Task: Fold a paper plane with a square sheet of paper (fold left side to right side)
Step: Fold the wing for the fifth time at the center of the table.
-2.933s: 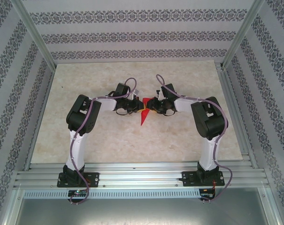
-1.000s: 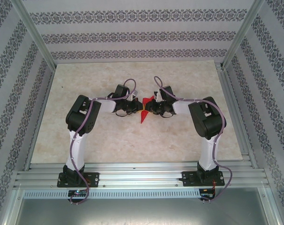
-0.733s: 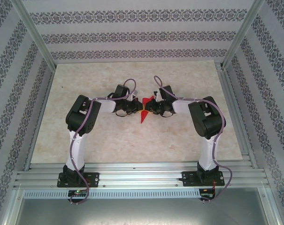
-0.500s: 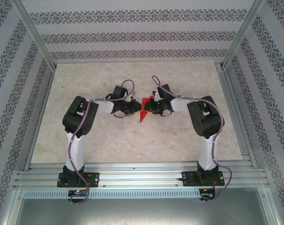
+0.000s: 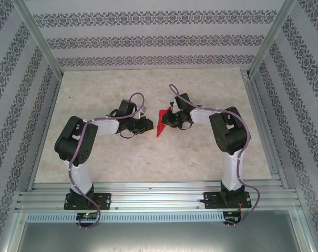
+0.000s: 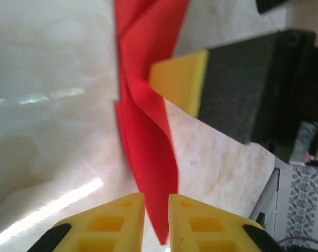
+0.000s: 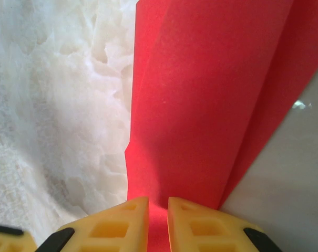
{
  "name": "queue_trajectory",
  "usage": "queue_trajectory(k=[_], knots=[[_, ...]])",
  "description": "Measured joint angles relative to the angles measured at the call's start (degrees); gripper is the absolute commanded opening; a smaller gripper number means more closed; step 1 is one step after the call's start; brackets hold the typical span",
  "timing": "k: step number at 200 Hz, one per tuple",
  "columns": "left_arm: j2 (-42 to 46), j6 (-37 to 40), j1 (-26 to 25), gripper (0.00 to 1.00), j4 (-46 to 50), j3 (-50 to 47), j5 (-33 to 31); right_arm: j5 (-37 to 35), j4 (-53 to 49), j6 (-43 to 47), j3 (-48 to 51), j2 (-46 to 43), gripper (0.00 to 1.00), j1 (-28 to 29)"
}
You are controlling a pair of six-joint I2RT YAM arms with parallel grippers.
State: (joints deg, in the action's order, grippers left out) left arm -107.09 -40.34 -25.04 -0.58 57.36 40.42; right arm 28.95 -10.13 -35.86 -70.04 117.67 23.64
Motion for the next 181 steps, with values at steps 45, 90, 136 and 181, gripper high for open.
queue_trajectory(k=[45, 90, 136, 181], knots=[[0.15, -0.24, -4.0, 0.17, -0.83, 0.61, 1.55, 0.0, -0.42, 0.11, -0.28, 0.13, 0.18, 0.0], [-0.44, 0.04, -5.99, 0.16, -1.01, 3.45, 2.16, -0.02, -0.63, 0.39, -0.37, 0.17, 0.18, 0.0], [-3.76, 2.27, -6.19, 0.17, 1.22, 5.29, -0.46, -0.02, -0.79, 0.42, -0.48, 0.24, 0.17, 0.0], [-5.75, 4.26, -6.19, 0.16, 4.68, 5.29, -3.23, -0.02, -0.92, 1.03, -0.55, 0.24, 0.18, 0.0]])
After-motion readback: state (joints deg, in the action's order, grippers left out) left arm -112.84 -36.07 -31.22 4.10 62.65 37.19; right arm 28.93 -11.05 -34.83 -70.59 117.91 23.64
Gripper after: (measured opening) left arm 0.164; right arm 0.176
